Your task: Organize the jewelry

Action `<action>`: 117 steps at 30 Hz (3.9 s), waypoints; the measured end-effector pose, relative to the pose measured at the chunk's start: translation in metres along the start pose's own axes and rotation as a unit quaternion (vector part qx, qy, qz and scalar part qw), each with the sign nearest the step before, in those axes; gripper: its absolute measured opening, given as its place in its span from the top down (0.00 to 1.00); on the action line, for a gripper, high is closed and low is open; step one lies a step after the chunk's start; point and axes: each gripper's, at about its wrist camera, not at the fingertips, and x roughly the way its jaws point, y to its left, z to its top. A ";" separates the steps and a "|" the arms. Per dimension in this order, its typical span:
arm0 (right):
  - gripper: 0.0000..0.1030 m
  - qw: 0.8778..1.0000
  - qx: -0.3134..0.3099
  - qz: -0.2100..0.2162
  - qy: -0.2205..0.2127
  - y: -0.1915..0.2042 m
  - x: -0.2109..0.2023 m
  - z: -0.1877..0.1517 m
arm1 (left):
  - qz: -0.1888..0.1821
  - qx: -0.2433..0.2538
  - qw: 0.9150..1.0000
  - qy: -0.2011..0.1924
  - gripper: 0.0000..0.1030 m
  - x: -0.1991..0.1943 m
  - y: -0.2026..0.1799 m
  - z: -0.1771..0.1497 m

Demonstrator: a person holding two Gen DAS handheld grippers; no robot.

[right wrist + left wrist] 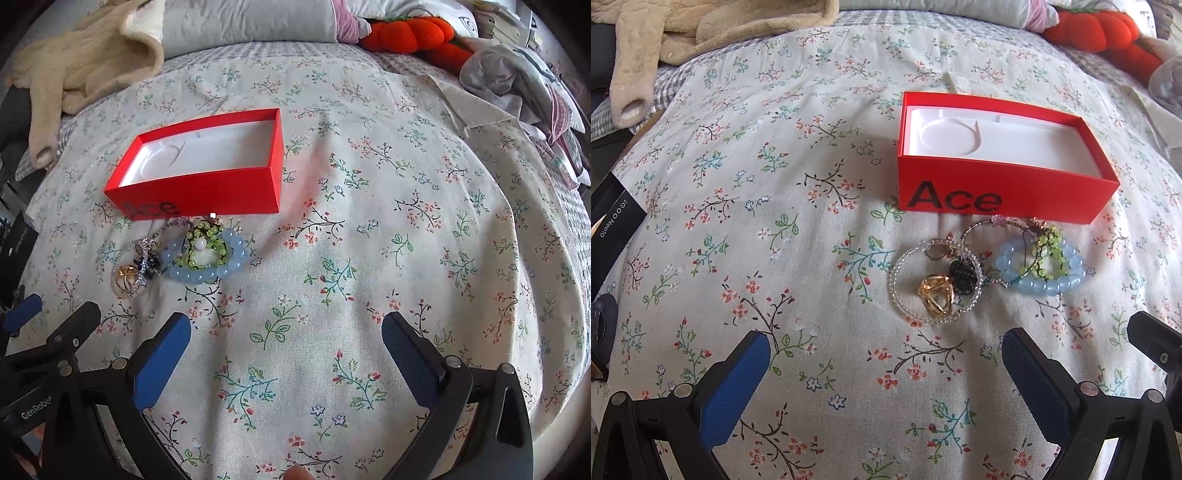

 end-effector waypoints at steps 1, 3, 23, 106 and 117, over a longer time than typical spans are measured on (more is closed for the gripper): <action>0.00 1.000 0.000 -0.001 -0.001 0.000 0.000 0.000 | -0.002 -0.001 1.000 -0.002 0.00 -0.001 0.001 0.000; 0.00 1.000 0.001 -0.001 -0.001 -0.001 0.000 -0.001 | -0.004 -0.002 1.000 -0.004 0.00 -0.002 0.001 0.000; 0.00 1.000 0.000 -0.002 -0.001 0.000 0.001 0.001 | -0.012 -0.007 1.000 -0.011 0.00 -0.006 0.003 0.005; 0.88 0.987 0.044 0.146 0.044 -0.013 0.021 0.066 | -0.125 -0.009 0.992 0.016 1.00 0.029 0.025 0.034; 0.88 0.983 0.052 0.178 0.013 -0.019 -0.012 0.072 | -0.144 -0.001 0.989 -0.018 1.00 -0.007 0.011 0.046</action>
